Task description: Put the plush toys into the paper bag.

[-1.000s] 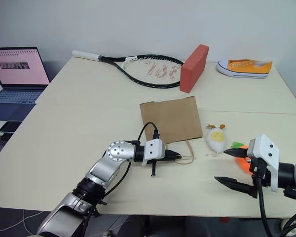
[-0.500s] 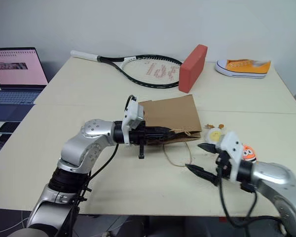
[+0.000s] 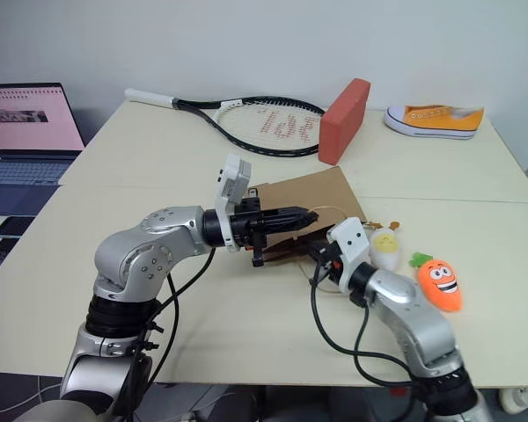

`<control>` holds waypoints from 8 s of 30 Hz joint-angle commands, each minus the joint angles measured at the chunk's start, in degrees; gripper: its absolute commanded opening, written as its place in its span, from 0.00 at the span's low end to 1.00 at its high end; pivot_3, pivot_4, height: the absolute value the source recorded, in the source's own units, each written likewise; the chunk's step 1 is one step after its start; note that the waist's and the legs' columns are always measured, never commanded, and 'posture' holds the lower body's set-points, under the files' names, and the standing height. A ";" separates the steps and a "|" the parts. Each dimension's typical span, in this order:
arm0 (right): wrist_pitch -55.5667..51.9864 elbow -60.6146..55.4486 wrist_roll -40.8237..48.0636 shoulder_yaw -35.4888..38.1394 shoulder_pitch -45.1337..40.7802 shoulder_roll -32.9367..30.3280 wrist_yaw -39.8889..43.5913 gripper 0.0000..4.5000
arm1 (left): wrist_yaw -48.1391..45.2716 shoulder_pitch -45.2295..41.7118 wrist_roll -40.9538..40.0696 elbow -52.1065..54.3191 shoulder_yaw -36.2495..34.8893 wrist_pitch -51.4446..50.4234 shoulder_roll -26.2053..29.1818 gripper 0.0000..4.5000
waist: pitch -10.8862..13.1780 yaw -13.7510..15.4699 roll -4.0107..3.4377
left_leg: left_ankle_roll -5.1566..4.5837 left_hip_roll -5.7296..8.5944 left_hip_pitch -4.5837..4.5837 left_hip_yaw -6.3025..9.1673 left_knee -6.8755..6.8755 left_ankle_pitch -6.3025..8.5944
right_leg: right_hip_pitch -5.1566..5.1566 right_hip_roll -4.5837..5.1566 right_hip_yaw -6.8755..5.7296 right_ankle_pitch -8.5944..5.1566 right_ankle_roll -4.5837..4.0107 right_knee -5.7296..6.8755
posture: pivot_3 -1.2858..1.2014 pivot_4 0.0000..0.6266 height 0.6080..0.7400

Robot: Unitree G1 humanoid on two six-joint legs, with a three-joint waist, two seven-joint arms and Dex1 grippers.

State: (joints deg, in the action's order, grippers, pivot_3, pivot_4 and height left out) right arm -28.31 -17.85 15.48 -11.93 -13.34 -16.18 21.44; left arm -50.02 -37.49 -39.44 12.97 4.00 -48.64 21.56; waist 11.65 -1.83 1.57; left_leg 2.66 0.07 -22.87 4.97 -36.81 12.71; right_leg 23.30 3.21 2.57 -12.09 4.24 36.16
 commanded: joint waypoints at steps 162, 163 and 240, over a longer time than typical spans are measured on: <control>-5.91 -13.33 -0.27 10.81 -2.83 -17.92 16.42 1.00 | 5.31 -5.44 -4.73 -2.13 -4.69 1.14 0.50 0.00 | 0.08 0.02 0.11 | 0.02 -0.08 -0.05 0.02 0.27 0.00 | 0.50 -0.11 -0.03 -0.29 -0.36 0.68 | 0.52 0.24 1.00; -7.81 -15.29 2.15 12.95 -1.52 -20.61 18.86 1.00 | 5.34 -5.34 -4.70 -2.14 -4.64 1.18 0.38 0.00 | 0.08 0.16 0.11 | 0.02 -0.08 -0.06 0.04 0.26 0.00 | 0.49 -0.11 -0.04 -0.29 -0.36 0.67 | 0.52 0.24 1.00; -5.12 4.11 -9.93 1.40 -14.07 1.31 -10.24 0.14 | 1.56 -5.14 -7.15 -0.27 -5.14 1.03 1.52 0.00 | 0.08 -0.06 0.11 | 0.02 -0.05 -0.06 0.04 0.23 0.00 | 0.50 -0.11 0.00 -0.30 -0.34 0.68 | 0.52 0.24 1.00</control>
State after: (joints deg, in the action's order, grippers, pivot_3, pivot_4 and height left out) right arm -36.41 -13.04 6.78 -11.71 -26.04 -15.54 12.83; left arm -48.16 -42.20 -45.25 10.78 -0.40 -48.06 22.90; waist 11.73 -1.89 1.68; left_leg 2.68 0.01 -22.93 5.01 -36.58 12.70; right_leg 23.79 3.10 2.57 -12.38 3.90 36.84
